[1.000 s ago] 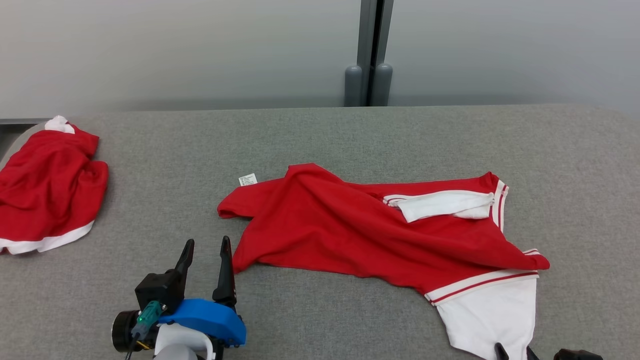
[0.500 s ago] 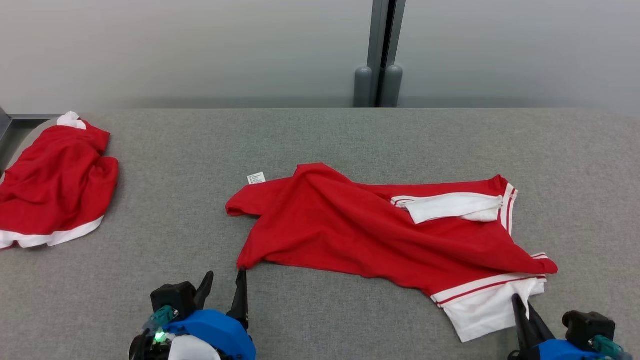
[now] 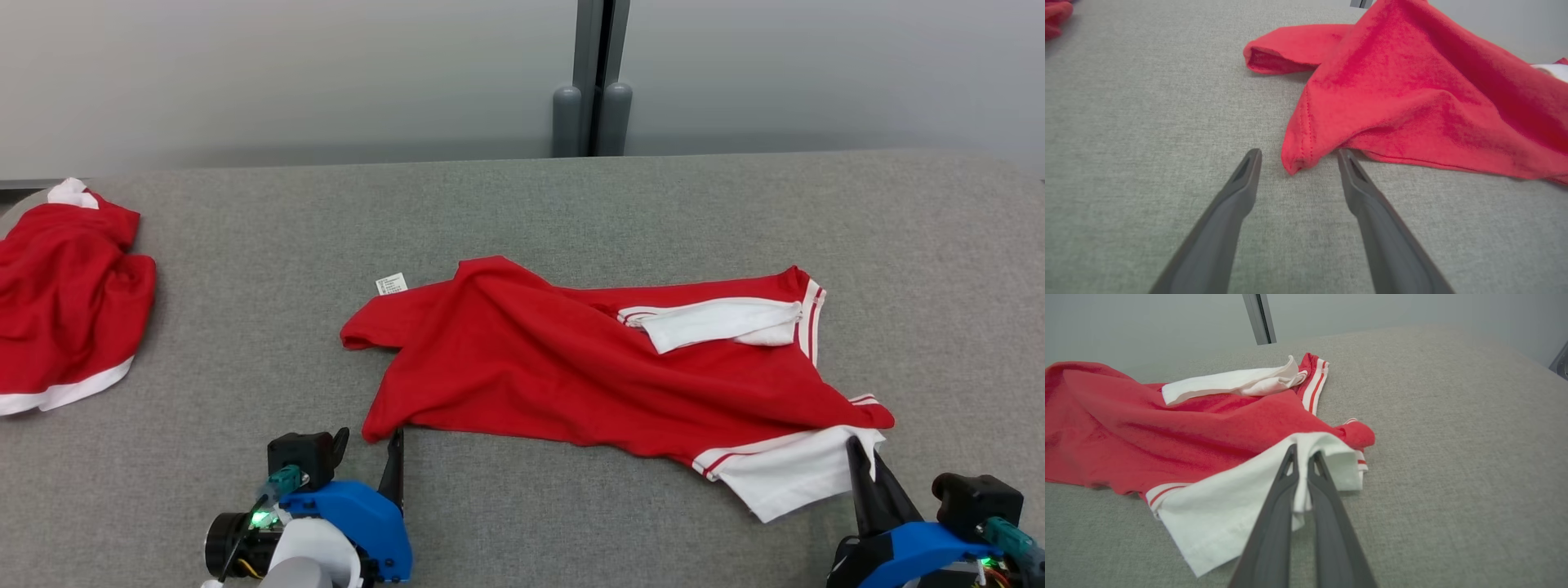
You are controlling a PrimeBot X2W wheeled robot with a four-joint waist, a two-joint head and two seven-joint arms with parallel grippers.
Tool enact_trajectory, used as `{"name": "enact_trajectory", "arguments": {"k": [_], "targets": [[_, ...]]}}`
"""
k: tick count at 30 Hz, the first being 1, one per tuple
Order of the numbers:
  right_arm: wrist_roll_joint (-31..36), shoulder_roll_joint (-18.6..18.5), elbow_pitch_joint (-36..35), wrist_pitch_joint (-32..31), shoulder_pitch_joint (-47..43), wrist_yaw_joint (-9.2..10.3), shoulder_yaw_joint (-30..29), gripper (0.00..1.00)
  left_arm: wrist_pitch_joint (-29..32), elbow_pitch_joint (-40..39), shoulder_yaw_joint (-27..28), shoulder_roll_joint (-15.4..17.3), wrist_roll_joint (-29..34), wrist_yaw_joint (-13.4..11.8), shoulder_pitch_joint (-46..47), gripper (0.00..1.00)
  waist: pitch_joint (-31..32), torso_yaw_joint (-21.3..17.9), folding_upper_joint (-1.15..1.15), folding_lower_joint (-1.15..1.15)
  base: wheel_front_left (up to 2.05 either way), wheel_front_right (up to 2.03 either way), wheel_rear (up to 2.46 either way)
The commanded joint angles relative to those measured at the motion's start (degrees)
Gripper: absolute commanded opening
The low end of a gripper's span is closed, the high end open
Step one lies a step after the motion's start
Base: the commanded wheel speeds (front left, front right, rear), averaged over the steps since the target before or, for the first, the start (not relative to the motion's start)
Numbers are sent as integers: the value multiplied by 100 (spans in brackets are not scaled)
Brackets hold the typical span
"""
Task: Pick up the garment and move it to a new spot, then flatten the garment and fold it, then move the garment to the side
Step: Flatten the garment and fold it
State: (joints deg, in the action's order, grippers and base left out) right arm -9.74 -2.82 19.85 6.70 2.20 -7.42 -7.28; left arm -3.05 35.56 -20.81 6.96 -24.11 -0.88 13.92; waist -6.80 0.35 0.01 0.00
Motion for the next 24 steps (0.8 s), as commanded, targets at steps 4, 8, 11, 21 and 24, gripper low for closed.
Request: {"name": "enact_trajectory", "arguments": {"k": [4, 8, 11, 21, 24], "targets": [[-40, -14, -66, -18, 149, -13, 62, 0, -96, 262, -45, 12, 52, 54, 296, 100, -70, -38, -1, 0, 0, 0, 0], [-58, -15, -93, -19, 202, -13, 110, 0, -169, 548, -140, 6, 136, 70, 514, 100, -141, -83, -1, 0, 0, 0, 0], [-56, -15, -103, 1, 256, -13, 138, 0, -242, 756, -190, -4, 190, 112, 661, 100, -179, -117, -1, 0, 0, 0, 0], [-2, -15, -47, 168, 338, -13, 34, 0, -644, 1202, -279, -56, 167, 194, 798, 0, -93, -170, -1, 0, 0, 0, 0], [13, -16, -93, 241, 393, -13, -45, 0, -900, 1121, -219, -50, 151, 155, 843, 0, 10, -146, -1, 0, 0, 0, 0]]}}
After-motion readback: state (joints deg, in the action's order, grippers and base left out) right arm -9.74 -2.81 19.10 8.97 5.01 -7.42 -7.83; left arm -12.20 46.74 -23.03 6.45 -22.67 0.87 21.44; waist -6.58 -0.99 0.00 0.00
